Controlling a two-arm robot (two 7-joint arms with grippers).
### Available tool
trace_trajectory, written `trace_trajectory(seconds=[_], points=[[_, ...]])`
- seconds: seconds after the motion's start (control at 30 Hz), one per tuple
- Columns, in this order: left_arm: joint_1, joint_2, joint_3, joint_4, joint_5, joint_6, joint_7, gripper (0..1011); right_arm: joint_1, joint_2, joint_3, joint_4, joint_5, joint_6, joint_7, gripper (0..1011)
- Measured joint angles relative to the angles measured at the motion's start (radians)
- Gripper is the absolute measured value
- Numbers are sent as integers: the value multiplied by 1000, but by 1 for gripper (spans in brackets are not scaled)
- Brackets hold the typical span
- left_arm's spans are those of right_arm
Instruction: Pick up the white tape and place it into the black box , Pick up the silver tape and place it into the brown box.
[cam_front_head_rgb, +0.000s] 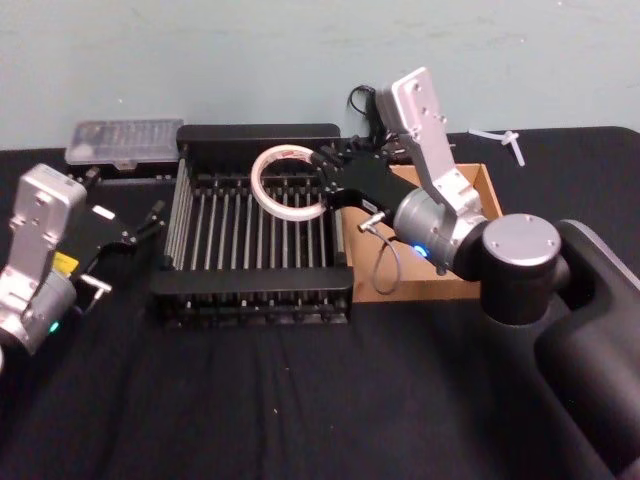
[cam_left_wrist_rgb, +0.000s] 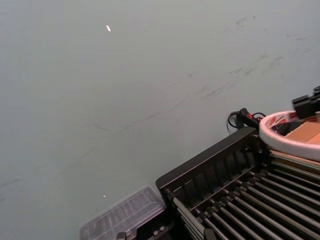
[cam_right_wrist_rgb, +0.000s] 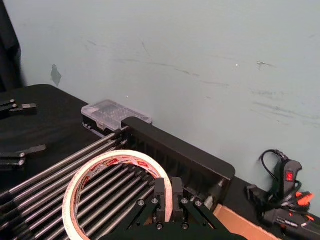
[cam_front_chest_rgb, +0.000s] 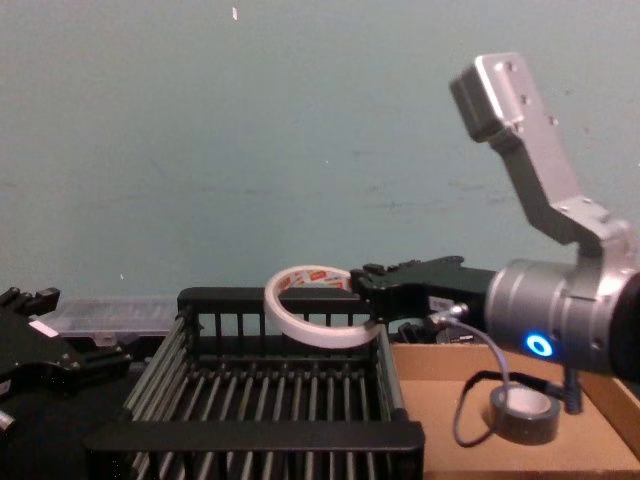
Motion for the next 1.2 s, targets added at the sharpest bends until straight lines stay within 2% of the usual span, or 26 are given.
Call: trace_trajectory(seconds=[0.53, 0.87, 1.2], points=[[0, 0, 0, 0, 0, 0, 0, 1001, 94, -95, -23, 207, -78, -5, -10, 87], [0, 0, 0, 0, 0, 0, 0, 1001, 102, -108, -19, 240, -109, -4, -10, 88], [0, 0, 0, 0, 0, 0, 0, 1001, 101, -107, -19, 239, -108, -3, -9, 88]])
